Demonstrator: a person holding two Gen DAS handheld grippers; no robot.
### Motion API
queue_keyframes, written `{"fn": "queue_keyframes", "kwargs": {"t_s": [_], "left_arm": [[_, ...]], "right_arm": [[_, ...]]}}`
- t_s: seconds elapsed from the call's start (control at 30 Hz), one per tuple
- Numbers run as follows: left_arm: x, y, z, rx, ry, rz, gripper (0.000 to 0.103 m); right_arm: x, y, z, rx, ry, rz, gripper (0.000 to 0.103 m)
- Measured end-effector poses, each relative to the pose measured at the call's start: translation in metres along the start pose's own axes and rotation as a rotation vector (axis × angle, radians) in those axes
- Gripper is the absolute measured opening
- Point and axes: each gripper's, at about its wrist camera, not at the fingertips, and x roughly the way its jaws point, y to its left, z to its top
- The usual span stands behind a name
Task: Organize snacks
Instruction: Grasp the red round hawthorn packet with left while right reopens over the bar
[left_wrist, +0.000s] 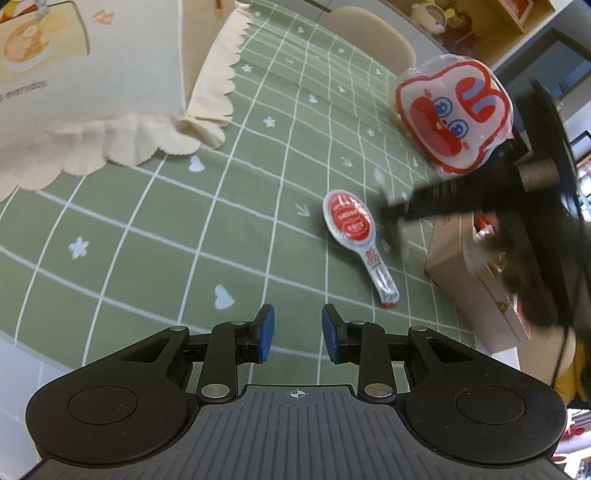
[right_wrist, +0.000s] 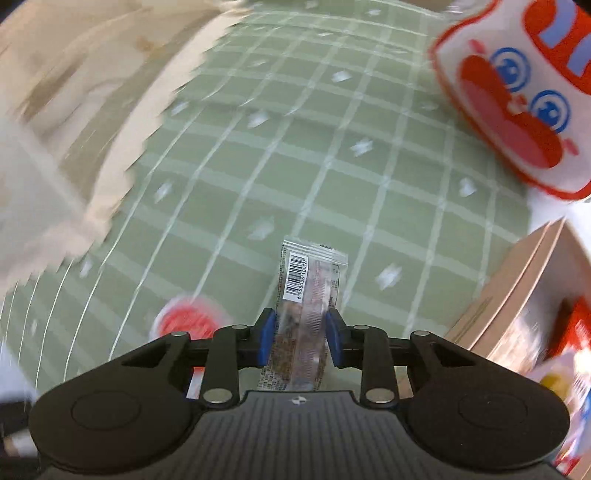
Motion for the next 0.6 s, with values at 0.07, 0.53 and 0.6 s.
{"fn": "queue_keyframes", "kwargs": {"t_s": [0.07, 0.53, 0.6], "left_arm": [[0.003, -0.003, 0.004, 0.008, -0.002, -0.007, 0.032], [0.048, -0.024, 0.054, 0.067, -0.061, 0.043, 0.032], [0.057, -0.035, 0.061, 0.112, -0.072, 0.036, 0.032]], "right_arm": [[-0.002, 0.011, -0.018, -0.005, 0.000, 0.026, 0.029], [-0.039, 0.013, -0.145, 0.115, -0.212, -0.092, 0.064], [-0.035, 0.011, -0.160, 0.141, -0.208, -0.104, 0.064]]}}
